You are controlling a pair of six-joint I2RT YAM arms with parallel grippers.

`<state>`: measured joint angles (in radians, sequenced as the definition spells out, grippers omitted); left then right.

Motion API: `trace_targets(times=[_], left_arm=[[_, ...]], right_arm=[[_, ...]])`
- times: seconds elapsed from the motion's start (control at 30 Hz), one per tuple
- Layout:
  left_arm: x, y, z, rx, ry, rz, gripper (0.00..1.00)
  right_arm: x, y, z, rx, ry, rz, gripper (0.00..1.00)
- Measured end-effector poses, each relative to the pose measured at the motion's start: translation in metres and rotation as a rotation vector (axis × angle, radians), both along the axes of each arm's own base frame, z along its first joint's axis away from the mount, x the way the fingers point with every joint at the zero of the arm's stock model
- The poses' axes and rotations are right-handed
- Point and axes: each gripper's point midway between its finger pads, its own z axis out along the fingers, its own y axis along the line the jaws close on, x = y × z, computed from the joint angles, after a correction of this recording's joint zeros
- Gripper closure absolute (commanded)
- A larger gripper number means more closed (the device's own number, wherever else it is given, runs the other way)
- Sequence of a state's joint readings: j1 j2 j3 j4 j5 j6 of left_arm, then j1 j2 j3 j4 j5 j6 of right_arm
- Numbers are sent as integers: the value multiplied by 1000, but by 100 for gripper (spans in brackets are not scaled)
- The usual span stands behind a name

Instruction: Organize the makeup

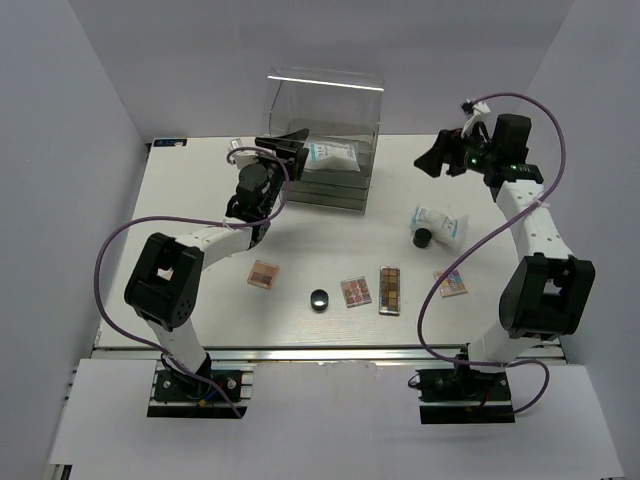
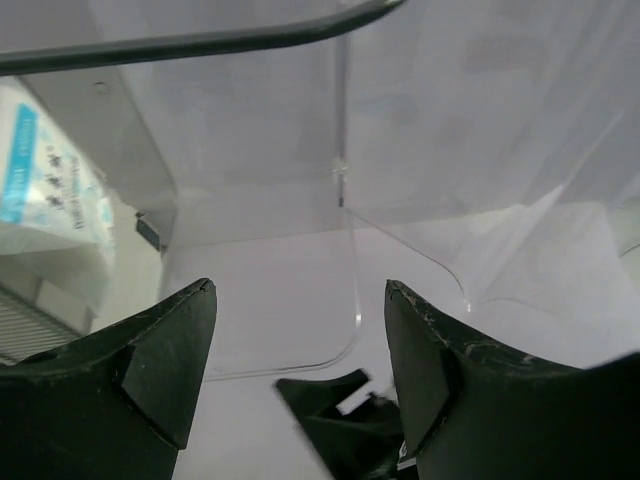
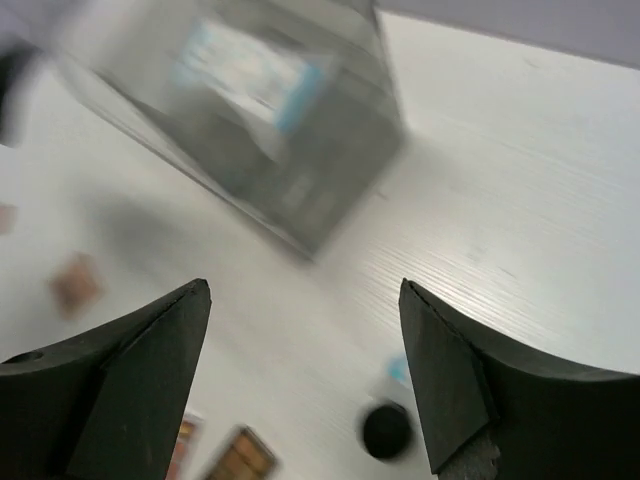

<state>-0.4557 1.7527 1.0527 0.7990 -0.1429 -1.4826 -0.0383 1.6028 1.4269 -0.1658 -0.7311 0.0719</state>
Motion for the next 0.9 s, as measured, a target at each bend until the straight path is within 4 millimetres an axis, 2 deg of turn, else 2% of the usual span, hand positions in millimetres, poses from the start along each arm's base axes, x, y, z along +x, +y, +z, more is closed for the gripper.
trace_targets(times=[0.07, 0.27, 0.43, 0.6, 0.67, 0.77, 0.8, 0.9], left_arm=[[0, 0, 11, -11, -18, -1, 23], [-3, 1, 46, -43, -78, -2, 23], [-3, 1, 49, -49, -77, -3, 23], [-3, 1, 47, -46, -67, -4, 23], [-3, 1, 47, -49, -64, -5, 23], [-2, 1, 48, -55, -62, -6, 23], [-2, 1, 49, -56, -63, -6, 23], [-2, 0, 51, -59, -62, -7, 23]], right_arm=[[4, -22, -32, -170, 14, -59, 16], [-5, -56, -129, -500, 158, -45, 14], [-16, -74, -190, -642, 285, 29, 17], [-20, -82, -222, -724, 337, 80, 22], [-20, -82, -228, -738, 339, 99, 28], [-13, -81, -229, -773, 312, 111, 42], [-13, -80, -230, -782, 311, 117, 54], [-11, -78, -231, -802, 294, 131, 71]])
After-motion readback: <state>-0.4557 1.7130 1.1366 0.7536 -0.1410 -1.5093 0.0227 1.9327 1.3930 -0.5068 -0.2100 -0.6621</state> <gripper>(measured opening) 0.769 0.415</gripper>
